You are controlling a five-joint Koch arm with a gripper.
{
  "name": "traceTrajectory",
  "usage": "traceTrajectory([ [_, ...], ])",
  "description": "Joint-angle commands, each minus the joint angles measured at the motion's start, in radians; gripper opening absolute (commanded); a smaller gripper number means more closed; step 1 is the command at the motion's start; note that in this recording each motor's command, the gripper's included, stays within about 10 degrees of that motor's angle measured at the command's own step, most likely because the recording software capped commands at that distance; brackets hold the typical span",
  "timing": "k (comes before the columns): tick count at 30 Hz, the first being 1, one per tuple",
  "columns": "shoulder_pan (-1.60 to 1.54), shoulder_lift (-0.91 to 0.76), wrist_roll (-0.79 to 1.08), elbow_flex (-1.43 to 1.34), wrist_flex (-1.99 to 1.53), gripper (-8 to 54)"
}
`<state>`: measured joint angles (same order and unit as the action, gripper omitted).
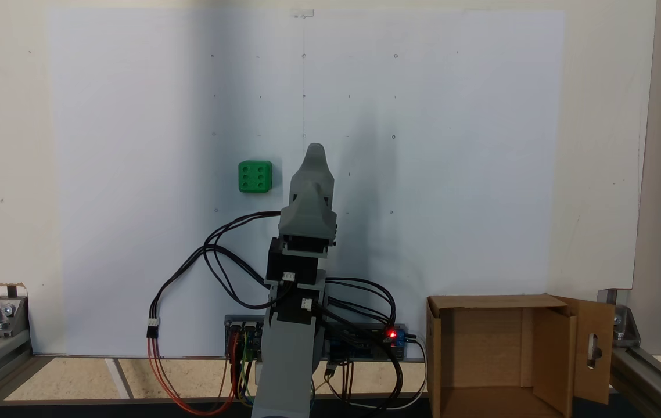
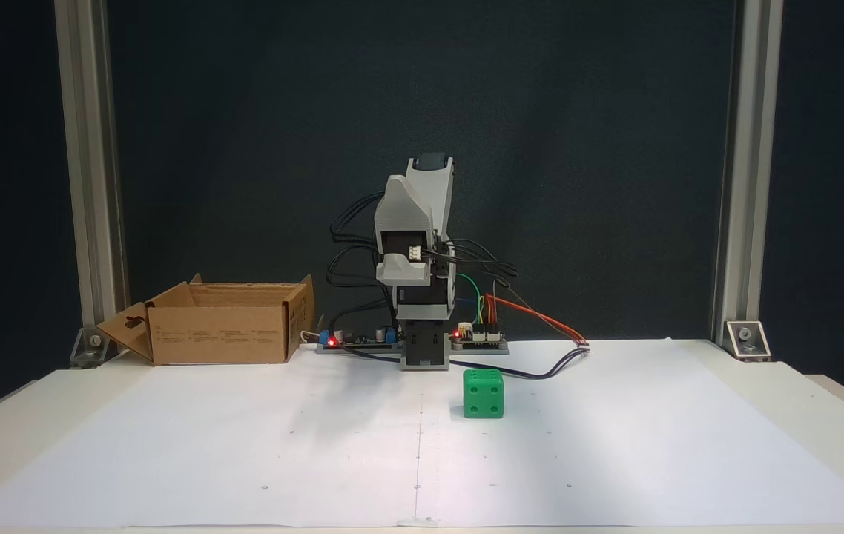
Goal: Grasp a green dice and put it in the bin.
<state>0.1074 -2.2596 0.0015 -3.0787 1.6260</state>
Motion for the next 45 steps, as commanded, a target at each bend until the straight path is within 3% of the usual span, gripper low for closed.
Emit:
traceTrajectory([
  [1,0.118,-0.107,0.037,-0.049,-0.078,44.6],
  [45,0.112,-0.106,0.049,-0.048,-0.08,44.5],
])
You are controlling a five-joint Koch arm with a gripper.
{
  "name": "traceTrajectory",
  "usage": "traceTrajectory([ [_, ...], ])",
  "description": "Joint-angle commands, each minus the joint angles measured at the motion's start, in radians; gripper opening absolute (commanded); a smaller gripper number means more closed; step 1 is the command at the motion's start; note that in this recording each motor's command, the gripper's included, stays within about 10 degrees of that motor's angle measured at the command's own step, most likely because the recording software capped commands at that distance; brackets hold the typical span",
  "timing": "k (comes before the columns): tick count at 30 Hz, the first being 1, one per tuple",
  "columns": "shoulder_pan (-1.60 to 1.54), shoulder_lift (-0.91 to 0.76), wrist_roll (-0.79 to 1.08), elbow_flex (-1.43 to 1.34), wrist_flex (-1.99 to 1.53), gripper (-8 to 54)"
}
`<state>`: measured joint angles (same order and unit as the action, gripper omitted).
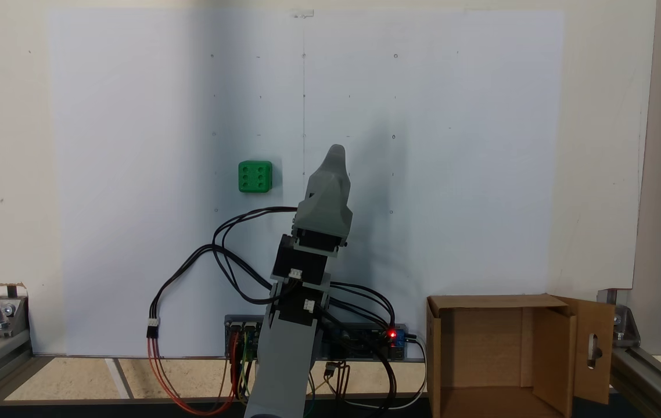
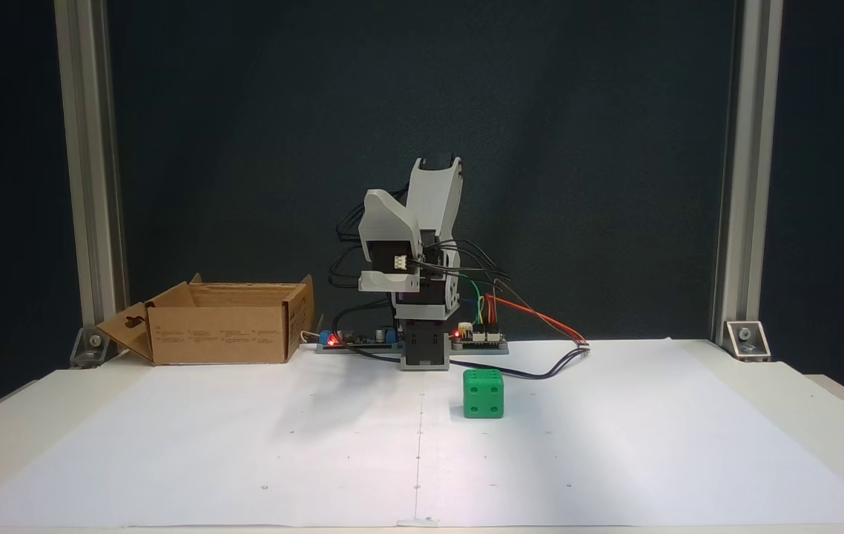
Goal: Grasp a green dice and put it in the bin.
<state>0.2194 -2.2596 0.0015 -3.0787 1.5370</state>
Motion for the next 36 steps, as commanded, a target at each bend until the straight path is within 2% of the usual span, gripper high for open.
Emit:
traceTrajectory([
  [1,0.0,-0.106,0.049,-0.048,0.009,44.3],
  [20,-0.049,-0.106,0.049,-0.049,-0.044,43.7],
  [26,-0.107,-0.106,0.049,-0.012,-0.225,43.2],
  [36,-0.1,-0.11,0.049,0.367,-0.902,43.3],
])
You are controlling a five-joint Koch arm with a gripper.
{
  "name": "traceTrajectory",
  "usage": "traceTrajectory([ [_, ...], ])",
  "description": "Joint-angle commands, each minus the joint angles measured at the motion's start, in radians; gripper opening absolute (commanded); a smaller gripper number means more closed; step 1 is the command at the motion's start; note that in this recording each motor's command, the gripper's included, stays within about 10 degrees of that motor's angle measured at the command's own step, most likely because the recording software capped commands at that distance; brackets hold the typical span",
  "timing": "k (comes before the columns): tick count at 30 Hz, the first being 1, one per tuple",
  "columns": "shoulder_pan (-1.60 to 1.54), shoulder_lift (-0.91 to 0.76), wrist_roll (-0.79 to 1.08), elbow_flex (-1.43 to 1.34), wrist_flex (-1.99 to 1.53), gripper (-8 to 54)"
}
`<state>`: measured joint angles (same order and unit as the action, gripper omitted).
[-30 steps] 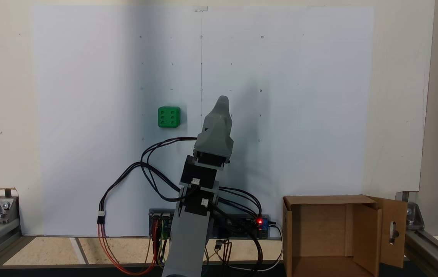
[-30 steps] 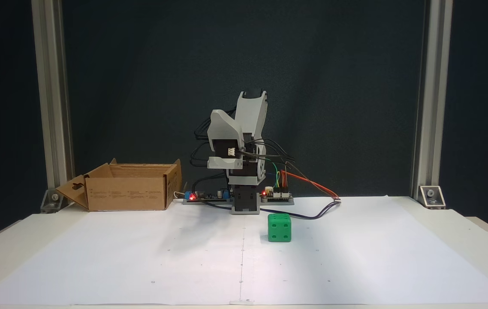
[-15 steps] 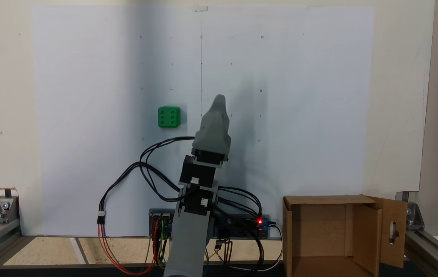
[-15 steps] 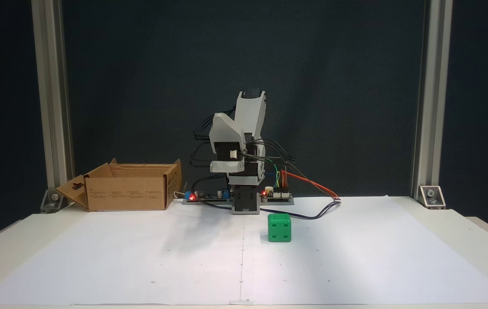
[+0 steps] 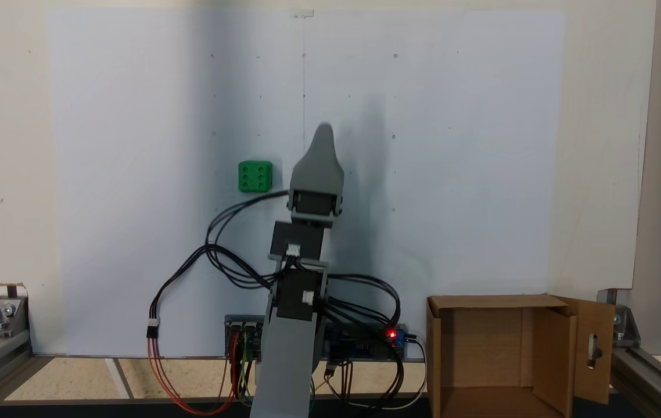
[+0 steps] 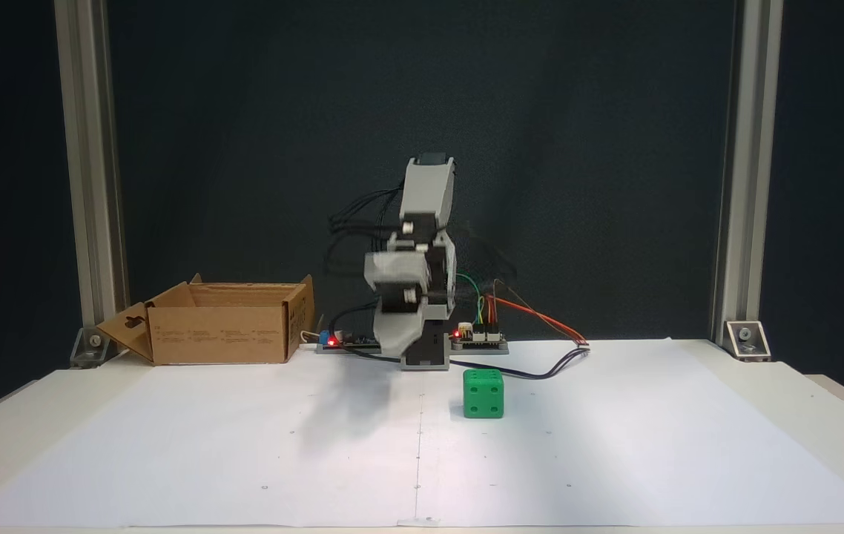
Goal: Grasp a green dice and put it in the bin.
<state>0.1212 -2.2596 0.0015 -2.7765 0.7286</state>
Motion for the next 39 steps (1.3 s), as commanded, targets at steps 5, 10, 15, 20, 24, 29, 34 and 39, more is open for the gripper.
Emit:
traceTrajectory([
  [5,-0.026,-0.11,0.046,0.279,-0.423,43.3],
  [10,-0.083,-0.107,-0.018,0.506,-0.751,43.2],
  [15,-0.178,-0.103,-0.126,0.684,-1.077,43.3],
  [20,-0.311,-0.017,-0.235,0.848,-1.402,43.5],
  [24,-0.4,0.044,-0.319,0.954,-1.652,43.5],
  [29,-0.428,0.103,-0.394,1.049,-1.907,43.5],
  [34,-0.437,0.143,-0.446,1.074,-1.902,43.5],
  [39,-0.468,0.201,-0.483,1.126,-1.902,43.5],
])
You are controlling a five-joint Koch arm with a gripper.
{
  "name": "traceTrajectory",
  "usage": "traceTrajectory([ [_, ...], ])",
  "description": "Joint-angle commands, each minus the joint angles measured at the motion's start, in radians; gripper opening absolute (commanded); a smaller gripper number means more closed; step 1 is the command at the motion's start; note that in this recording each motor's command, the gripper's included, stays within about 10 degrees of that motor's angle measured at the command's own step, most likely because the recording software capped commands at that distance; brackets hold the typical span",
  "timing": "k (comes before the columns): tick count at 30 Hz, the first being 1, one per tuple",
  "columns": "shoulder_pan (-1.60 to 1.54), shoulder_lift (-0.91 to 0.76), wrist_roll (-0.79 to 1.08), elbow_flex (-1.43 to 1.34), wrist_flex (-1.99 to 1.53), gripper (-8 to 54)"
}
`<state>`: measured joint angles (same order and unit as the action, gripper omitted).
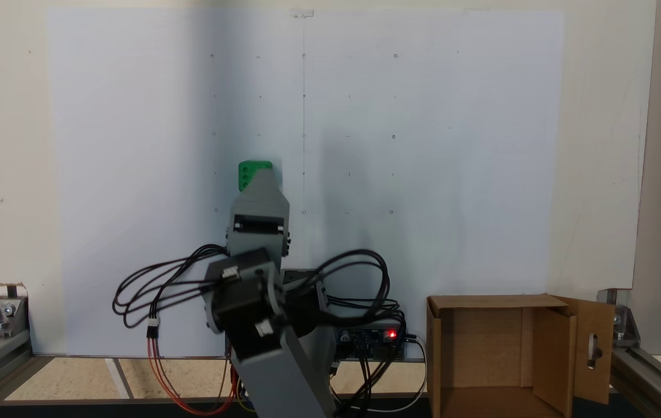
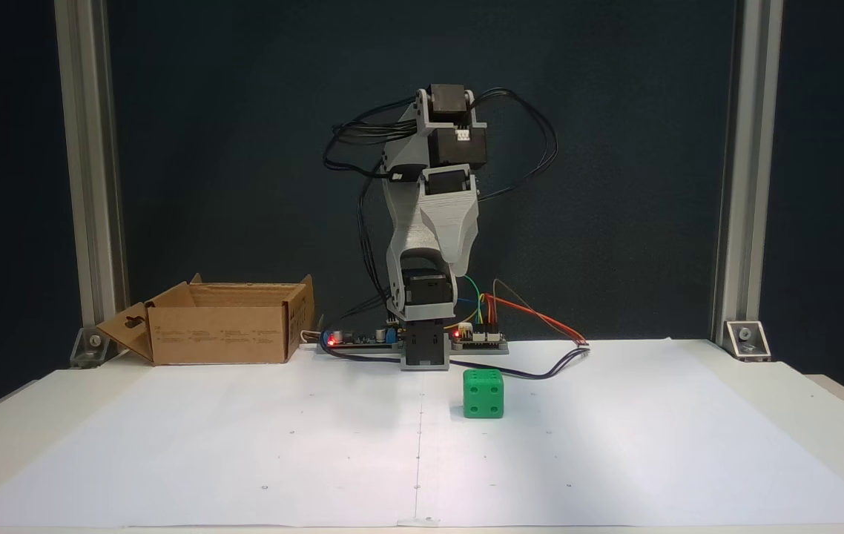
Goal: Grasp a green dice and put it in the bin.
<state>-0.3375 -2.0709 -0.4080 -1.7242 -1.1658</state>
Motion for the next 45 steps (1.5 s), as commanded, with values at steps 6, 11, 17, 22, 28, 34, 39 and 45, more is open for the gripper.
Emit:
traceTrajectory([
  [6,-0.074,0.11,-0.12,0.146,-0.002,43.6],
  [11,-0.094,0.169,-0.143,0.189,0.005,43.6],
  [17,-0.092,0.181,-0.143,0.166,-0.008,43.5],
  [22,-0.089,0.181,-0.143,0.117,-0.003,43.6],
  [28,-0.087,0.21,-0.143,0.095,-0.002,43.6],
  [34,-0.087,0.275,-0.143,0.094,-0.002,43.7],
  [39,-0.087,0.287,-0.143,0.081,0.003,43.7],
  [45,-0.087,0.287,-0.141,-0.006,0.084,43.6],
])
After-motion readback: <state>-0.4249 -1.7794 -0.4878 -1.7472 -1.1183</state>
